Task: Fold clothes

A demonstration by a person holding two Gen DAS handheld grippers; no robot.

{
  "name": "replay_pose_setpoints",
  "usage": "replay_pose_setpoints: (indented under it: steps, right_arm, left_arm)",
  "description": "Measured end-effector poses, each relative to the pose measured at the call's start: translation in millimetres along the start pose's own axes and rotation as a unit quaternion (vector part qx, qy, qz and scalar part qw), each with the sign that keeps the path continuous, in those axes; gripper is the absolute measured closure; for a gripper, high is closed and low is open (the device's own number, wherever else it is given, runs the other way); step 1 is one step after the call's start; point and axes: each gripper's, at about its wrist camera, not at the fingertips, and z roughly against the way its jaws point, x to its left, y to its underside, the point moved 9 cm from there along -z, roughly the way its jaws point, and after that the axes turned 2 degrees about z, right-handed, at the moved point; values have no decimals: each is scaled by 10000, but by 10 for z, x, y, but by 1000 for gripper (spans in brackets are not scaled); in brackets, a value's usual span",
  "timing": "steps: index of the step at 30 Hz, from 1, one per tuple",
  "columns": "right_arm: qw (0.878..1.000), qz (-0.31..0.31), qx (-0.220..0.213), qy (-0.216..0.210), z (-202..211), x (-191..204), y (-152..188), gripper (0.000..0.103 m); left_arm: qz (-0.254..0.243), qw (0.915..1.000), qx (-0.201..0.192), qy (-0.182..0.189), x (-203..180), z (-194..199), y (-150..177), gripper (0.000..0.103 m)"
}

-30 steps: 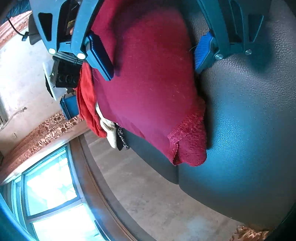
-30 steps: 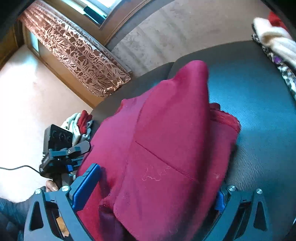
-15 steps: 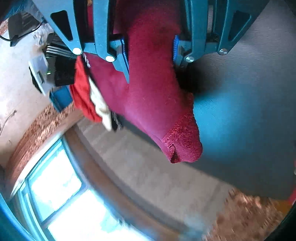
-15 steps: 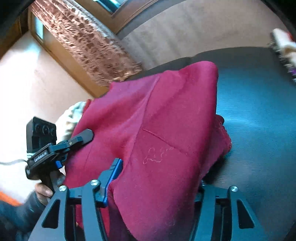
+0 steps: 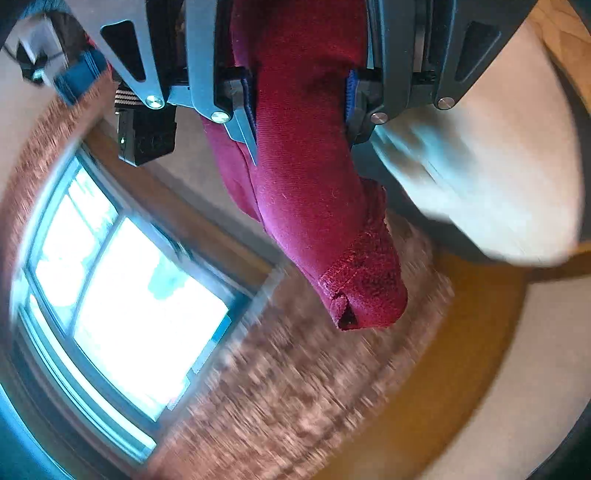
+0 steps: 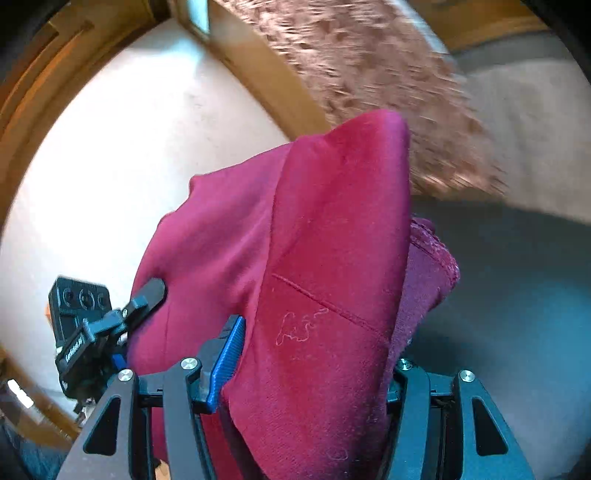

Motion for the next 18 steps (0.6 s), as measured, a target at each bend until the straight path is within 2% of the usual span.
replay_pose_setpoints:
  steps: [3,5,8,10,11,12,14,18]
  right_arm:
    - [9997,-13,103,-201,-568,83,-377,44]
    - [9992,3,387,-128,-1035,0,-468,39]
    - [9918,-35,1179,489,-1668,-389,-249,37]
    - [9849,-178,1544,757,-1958,-679,6,26]
    - [9873,-390,1419,599,-1965,-760,29,18]
    - [9887,-551,1317,466,-1970,-827,43,16]
    - [9896,-485,1295,385,-1959,-850,21,13]
    - [9907,-247,1232,524,-1738,-863,-72,6]
  left_arm:
    - [385,9983,-178,-408,447,27,-453,68]
    - [735,9932,98,-892,923,-187,-420,68]
    - [1227,9785,494,-1580,1597,-477,-363,67]
    - [1164,9788,519,-1604,1629,-513,-353,65]
    - [1132,9789,531,-1615,1645,-531,-348,65]
    - [1100,9790,543,-1627,1662,-549,-343,65]
    - [1037,9792,567,-1650,1694,-584,-334,62]
    - [963,9780,535,-1772,1749,-540,-373,53]
